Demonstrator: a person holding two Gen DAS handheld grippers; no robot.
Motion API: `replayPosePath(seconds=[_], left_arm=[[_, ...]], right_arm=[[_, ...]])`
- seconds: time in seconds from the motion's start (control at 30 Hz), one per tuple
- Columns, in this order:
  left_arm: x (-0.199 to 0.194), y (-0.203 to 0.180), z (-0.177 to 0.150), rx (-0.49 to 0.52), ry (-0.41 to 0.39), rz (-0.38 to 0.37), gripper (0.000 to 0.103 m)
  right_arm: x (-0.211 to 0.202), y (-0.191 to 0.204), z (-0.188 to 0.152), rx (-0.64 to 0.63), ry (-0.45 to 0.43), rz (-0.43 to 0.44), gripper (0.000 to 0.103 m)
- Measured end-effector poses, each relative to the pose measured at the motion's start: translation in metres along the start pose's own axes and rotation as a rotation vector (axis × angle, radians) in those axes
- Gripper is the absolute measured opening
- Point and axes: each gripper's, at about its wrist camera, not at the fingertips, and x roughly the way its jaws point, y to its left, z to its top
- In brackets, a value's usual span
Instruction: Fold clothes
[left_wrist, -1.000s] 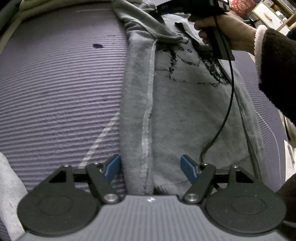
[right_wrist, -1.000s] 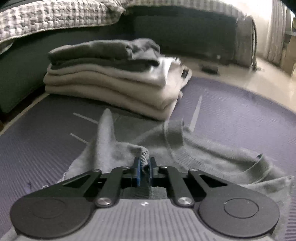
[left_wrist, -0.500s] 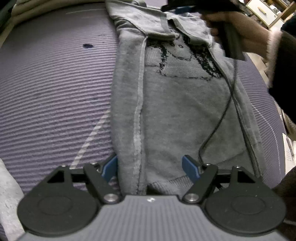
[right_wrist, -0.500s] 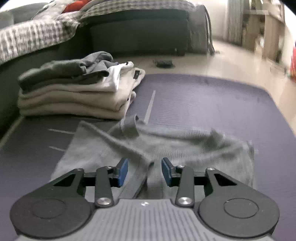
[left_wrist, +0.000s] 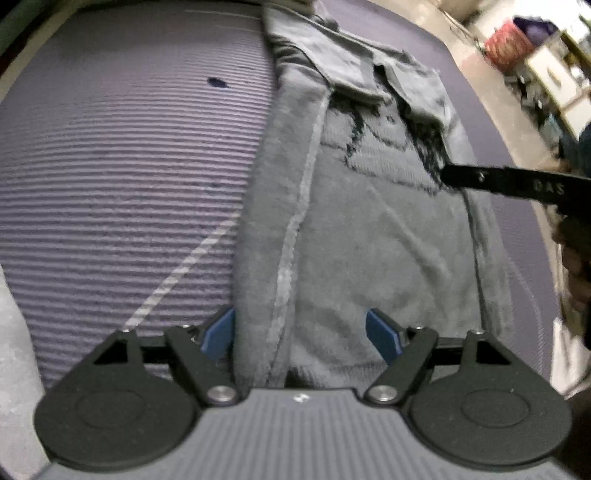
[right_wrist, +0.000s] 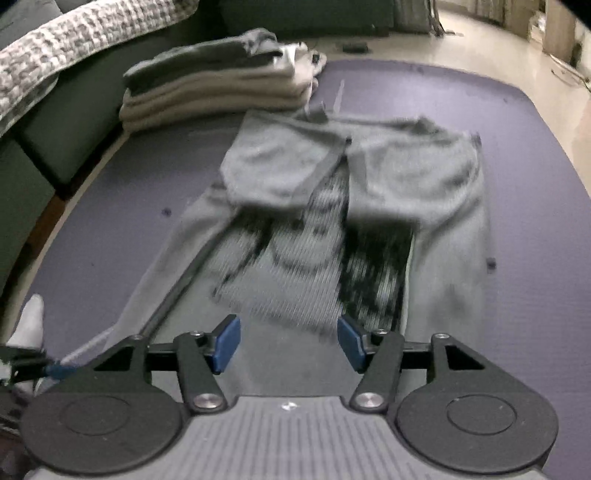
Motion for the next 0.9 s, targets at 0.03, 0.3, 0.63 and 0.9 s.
replayPosePath(seconds=[0.03,0.3,0.63,0.9], left_arm=[[0.001,-0.002,0.001,0.019,0.007,0.002,0.080],[-0.013,0.027,0.001,-0.089,0.027,0.008,0.068],[-0.015,0.012,0.002,-0.041,0.100,-0.023,0.054],[-0.009,0.027,-0.007,-0.129,0.201,-0.006,0.034]], right_arm=[[-0.005,0.002,-0.009,0.022,-0.002,0.005,0.061],[-0.029,0.030,-0.083,0.124,-0.001,0.052,0.062],[-0.010,0.109,-0.112,-0.171,0.060,0.216,0.062],[-0.009,0.142,-0.133,-0.417,0.053,0.326,0.054]])
